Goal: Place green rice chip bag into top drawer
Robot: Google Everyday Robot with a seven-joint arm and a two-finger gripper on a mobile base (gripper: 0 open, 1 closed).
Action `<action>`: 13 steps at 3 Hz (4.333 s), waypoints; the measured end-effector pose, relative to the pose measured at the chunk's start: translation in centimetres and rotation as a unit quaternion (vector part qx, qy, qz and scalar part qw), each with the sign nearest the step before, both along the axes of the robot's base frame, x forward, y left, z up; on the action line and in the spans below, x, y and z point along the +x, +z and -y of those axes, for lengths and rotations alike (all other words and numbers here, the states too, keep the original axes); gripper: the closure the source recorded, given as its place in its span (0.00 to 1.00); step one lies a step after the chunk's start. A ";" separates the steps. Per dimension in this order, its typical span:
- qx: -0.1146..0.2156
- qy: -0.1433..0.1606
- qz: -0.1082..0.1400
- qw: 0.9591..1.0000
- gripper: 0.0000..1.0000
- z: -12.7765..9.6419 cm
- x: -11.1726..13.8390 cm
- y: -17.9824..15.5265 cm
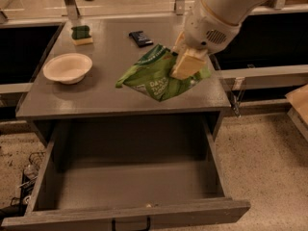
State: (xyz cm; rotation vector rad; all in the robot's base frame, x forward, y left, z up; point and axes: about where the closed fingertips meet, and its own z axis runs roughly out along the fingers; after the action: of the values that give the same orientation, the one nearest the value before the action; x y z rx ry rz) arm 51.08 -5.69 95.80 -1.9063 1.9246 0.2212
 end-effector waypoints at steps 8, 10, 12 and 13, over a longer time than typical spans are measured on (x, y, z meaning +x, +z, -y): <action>0.018 0.055 0.037 0.998 1.00 3.0 -6.1 -6.1; 0.024 0.035 0.035 0.998 1.00 3.6 -7.5 -7.7; 0.021 0.022 0.000 1.000 1.00 4.6 -7.7 -10.6; 0.013 0.022 -0.037 0.999 1.00 4.7 -7.2 -13.5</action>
Offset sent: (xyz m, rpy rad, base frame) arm -0.0684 -0.0343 0.0321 0.0370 -0.1080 0.0075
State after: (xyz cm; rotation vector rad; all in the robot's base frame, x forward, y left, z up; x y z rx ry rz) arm 43.91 -10.42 82.27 -1.9505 1.9177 0.3343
